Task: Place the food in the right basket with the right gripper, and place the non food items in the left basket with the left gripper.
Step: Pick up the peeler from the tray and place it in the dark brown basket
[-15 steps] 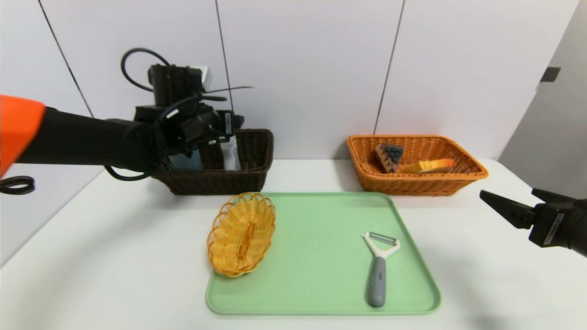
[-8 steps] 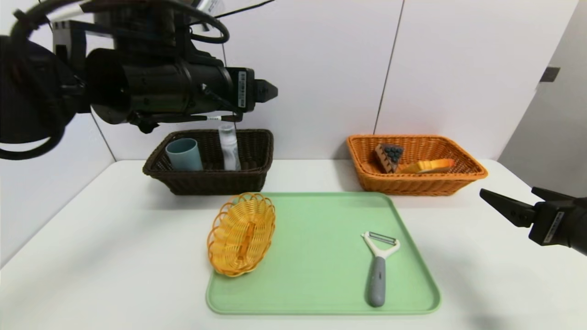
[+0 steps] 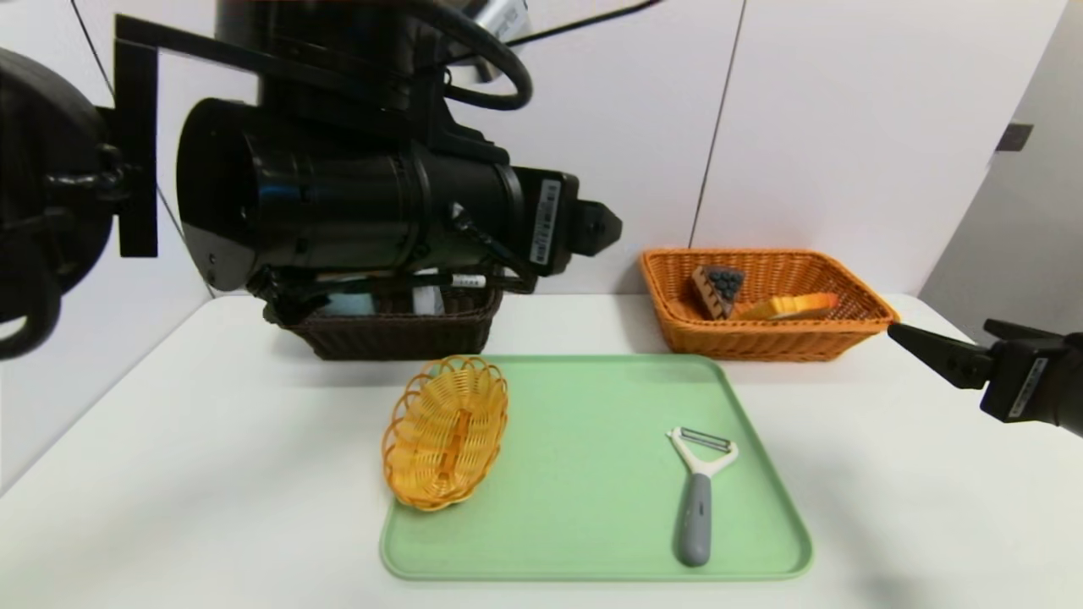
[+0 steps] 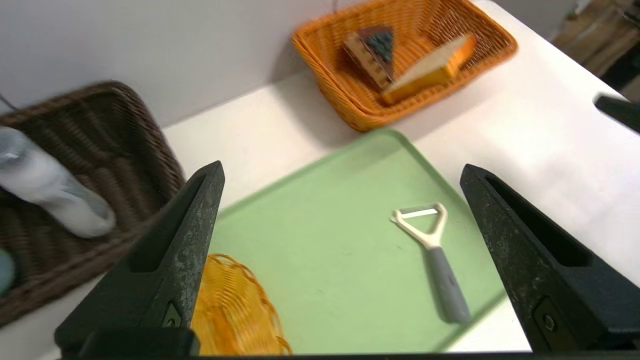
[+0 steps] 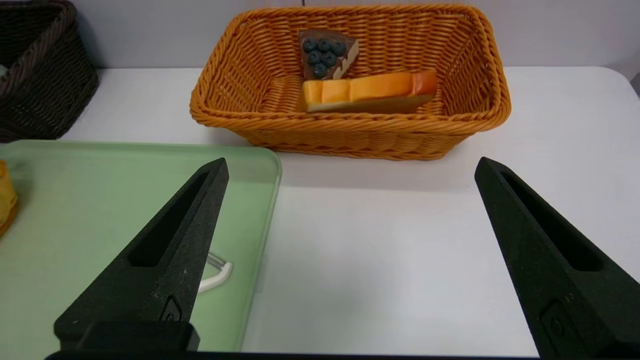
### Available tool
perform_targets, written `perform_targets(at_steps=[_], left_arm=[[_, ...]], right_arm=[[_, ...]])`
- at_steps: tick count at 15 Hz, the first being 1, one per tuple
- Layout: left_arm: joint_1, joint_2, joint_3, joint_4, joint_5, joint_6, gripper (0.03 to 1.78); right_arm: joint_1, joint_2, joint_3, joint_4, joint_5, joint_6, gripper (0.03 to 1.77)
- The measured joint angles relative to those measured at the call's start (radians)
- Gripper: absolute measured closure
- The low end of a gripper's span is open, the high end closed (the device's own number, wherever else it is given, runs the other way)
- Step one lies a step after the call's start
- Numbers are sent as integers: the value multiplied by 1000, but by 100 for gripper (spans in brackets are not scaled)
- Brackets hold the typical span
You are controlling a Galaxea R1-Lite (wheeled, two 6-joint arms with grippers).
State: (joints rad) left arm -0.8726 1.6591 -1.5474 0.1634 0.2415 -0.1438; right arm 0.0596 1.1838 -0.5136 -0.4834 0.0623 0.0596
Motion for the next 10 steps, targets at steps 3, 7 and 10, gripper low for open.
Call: perform_targets(at_steps=[3,7,10], left_arm=[[-50,32,9,28,0,-60,12],[-93,98,23,28,1,-65,12],[-141,165,14,27,19,-65,12]], right_arm=[[0,0,-148,200,35,-6,10],[0,21,-357,581,76,-45,10],[-15,69,-446,749,79,-50,10]])
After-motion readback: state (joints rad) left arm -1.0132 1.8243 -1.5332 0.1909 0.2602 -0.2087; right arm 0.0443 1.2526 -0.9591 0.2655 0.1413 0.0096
